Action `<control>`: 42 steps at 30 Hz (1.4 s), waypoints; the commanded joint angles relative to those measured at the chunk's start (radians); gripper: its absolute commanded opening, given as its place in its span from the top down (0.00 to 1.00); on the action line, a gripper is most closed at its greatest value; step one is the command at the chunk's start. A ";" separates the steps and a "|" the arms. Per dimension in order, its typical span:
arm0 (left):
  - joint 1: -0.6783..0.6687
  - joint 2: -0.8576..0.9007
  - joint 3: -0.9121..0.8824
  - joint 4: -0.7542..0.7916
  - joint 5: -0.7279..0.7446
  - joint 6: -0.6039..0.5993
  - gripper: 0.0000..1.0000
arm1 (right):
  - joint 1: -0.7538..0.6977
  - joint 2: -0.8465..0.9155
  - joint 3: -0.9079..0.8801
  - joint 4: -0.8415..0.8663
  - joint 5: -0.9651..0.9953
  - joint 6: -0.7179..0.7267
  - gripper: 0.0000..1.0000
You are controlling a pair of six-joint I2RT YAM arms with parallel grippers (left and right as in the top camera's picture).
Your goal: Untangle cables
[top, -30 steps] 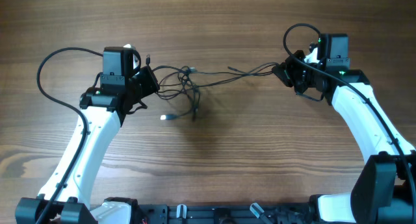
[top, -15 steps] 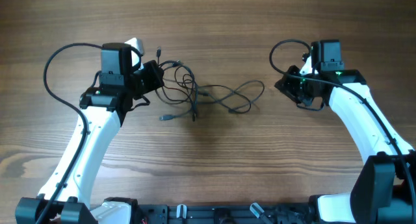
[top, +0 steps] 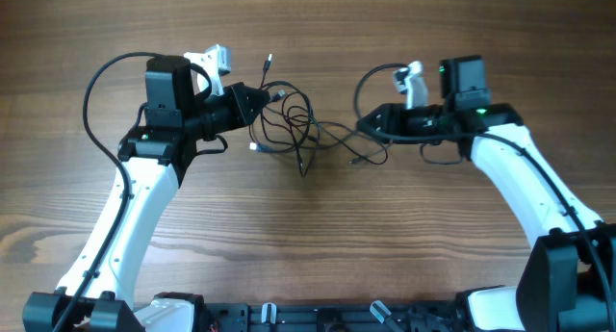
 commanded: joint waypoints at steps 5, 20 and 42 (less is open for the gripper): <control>0.002 0.004 0.008 0.003 0.035 0.011 0.96 | 0.135 -0.014 -0.013 -0.006 -0.008 -0.142 0.40; 0.002 0.004 0.008 -0.005 0.022 0.011 0.96 | 0.217 -0.014 -0.032 -0.013 0.232 -0.137 0.95; 0.143 0.004 0.008 -0.230 -0.391 0.063 0.96 | 0.007 -0.014 -0.032 -0.136 1.018 0.550 0.96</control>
